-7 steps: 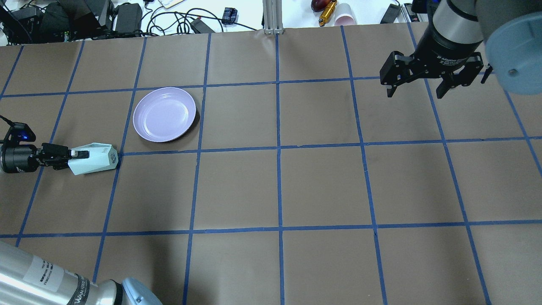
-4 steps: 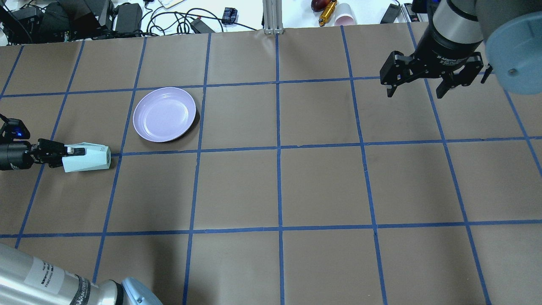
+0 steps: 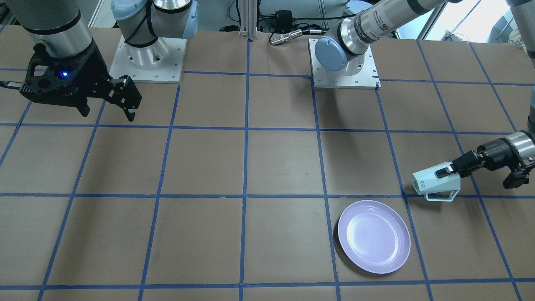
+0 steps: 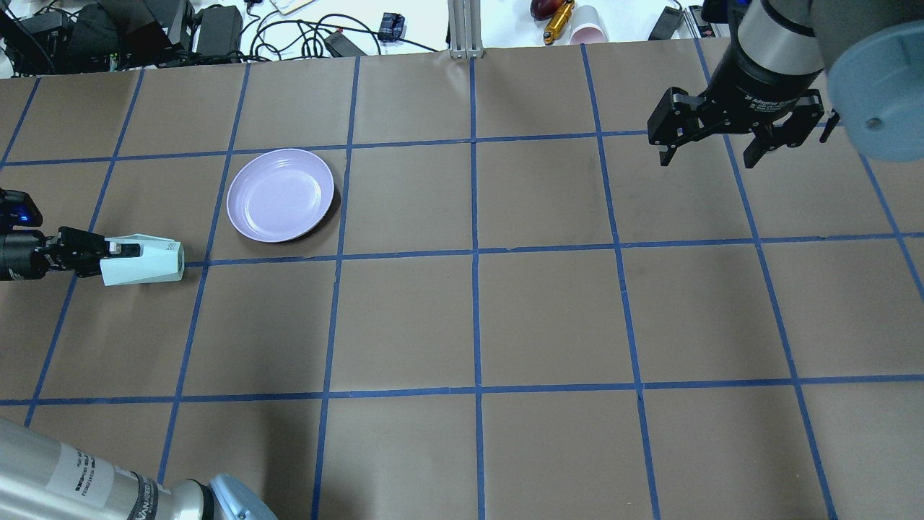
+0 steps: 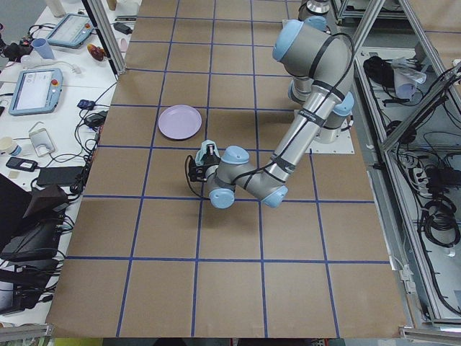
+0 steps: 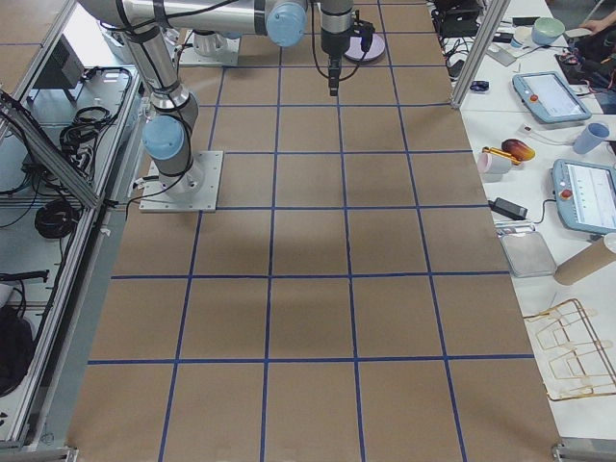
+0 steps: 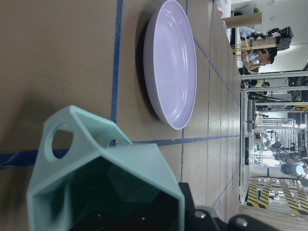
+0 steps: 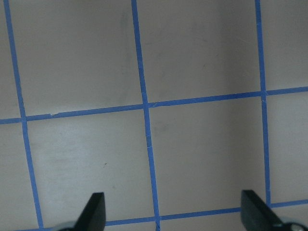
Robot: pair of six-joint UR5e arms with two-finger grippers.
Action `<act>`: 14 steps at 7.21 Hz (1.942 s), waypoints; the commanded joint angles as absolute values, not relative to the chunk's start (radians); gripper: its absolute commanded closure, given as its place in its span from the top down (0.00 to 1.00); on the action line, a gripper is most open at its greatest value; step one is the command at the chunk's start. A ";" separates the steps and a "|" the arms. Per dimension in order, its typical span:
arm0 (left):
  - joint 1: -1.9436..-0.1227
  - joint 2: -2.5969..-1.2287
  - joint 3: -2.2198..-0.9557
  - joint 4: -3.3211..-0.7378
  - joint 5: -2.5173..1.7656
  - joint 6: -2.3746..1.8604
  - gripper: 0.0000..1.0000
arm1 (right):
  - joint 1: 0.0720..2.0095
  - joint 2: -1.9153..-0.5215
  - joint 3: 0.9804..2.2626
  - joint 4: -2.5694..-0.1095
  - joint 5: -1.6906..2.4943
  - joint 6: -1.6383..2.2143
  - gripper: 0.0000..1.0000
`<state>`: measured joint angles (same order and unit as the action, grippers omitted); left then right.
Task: Flip cup and place on plate
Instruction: 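Close the left gripper on the cup rim, then lift the cup with the left gripper toward the lavender plate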
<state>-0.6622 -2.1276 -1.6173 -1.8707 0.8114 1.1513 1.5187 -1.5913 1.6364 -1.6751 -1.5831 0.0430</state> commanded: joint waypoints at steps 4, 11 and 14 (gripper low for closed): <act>-0.805 -1.987 -1.660 -1.555 1.032 1.025 0.00 | 1.519 -1.591 1.637 -1.675 -1.583 0.043 1.00; -1.156 -1.841 -1.764 -0.963 1.481 0.830 0.00 | 1.519 -1.591 1.635 -1.675 -1.583 0.043 1.00; -1.309 -1.858 -1.756 -0.904 1.557 0.648 0.00 | 1.519 -1.591 1.637 -1.675 -1.583 0.043 1.00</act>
